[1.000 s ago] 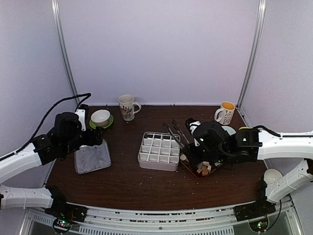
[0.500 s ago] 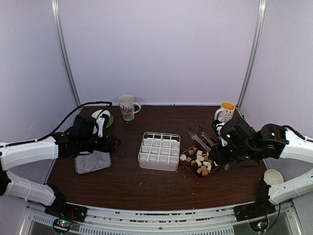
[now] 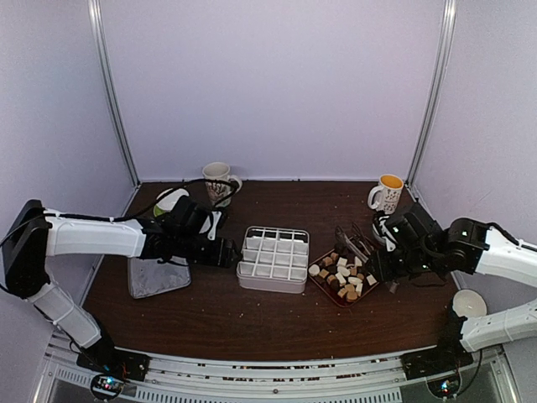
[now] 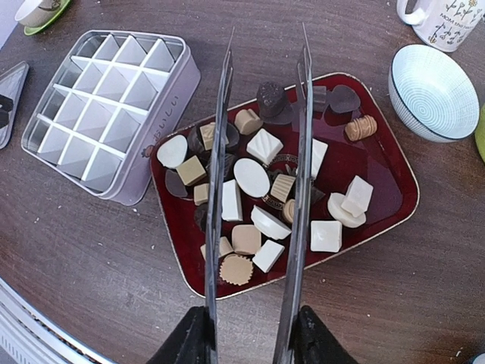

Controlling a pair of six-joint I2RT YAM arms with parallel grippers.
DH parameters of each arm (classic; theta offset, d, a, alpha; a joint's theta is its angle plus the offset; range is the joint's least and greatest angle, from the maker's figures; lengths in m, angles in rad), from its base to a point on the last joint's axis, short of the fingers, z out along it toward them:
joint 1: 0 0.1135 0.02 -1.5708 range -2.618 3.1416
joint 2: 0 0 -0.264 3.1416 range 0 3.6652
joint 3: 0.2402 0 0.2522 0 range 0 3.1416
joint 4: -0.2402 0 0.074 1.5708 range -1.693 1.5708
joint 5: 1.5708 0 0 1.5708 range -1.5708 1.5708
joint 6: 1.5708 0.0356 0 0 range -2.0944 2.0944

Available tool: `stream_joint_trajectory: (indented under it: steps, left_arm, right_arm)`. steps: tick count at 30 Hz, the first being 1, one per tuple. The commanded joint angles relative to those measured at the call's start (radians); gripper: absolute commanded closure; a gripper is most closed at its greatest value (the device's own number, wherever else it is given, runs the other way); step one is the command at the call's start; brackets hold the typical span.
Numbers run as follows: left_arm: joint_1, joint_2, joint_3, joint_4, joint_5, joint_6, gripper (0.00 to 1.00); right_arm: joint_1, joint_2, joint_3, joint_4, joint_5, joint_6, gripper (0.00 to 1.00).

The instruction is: Pack the chocolate

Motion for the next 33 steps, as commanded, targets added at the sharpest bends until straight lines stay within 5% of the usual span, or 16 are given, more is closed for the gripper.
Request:
stream_joint_trajectory:
  steps: [1, 13, 22, 33]
  left_arm:
    - [-0.022, 0.067, 0.074, 0.003, 0.034, -0.020, 0.36]
    - [-0.026, 0.211, 0.174, -0.055, -0.061, -0.047, 0.53]
    - [-0.026, 0.288, 0.257, -0.133, -0.179, -0.064, 0.56]
    - [-0.035, 0.319, 0.267, -0.178, -0.200, -0.108, 0.79]
  right_arm:
    - [-0.006, -0.005, -0.025, 0.045, 0.011, 0.015, 0.61]
    - [-0.008, -0.039, -0.059, 0.052, 0.006, 0.016, 0.61]
    - [-0.009, -0.050, -0.074, 0.071, -0.004, 0.026, 0.61]
    - [-0.009, -0.037, -0.085, 0.086, 0.007, 0.018, 0.60]
